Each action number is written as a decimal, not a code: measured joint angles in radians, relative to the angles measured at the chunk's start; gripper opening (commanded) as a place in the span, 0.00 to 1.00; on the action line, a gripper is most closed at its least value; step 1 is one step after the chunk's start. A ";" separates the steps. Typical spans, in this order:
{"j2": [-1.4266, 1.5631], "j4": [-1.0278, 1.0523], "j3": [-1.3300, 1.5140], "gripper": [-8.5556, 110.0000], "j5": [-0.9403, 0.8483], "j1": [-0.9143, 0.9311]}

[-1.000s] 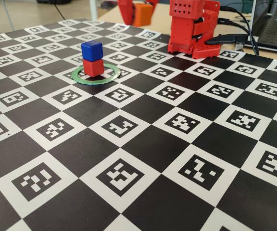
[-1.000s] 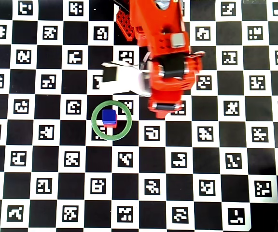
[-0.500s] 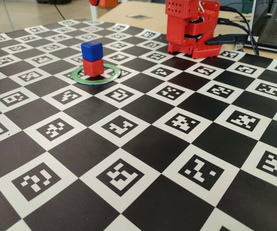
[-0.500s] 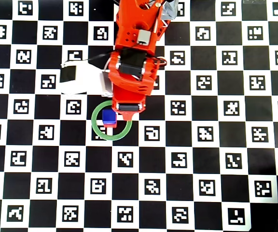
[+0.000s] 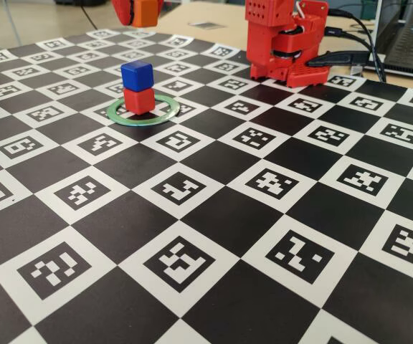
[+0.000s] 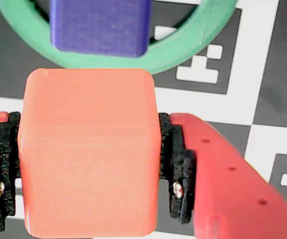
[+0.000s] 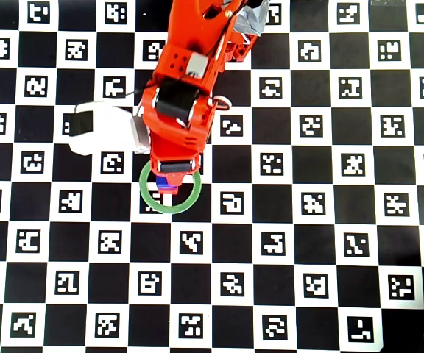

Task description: Grab the red cube then put it in the green circle then put the blue cube on top and finally the orange cube on top

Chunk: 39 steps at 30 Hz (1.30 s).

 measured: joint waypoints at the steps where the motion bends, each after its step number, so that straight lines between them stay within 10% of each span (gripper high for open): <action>1: -0.005 -0.008 0.000 0.11 0.000 0.000; 39: -0.167 -0.029 -0.092 0.11 -0.015 0.052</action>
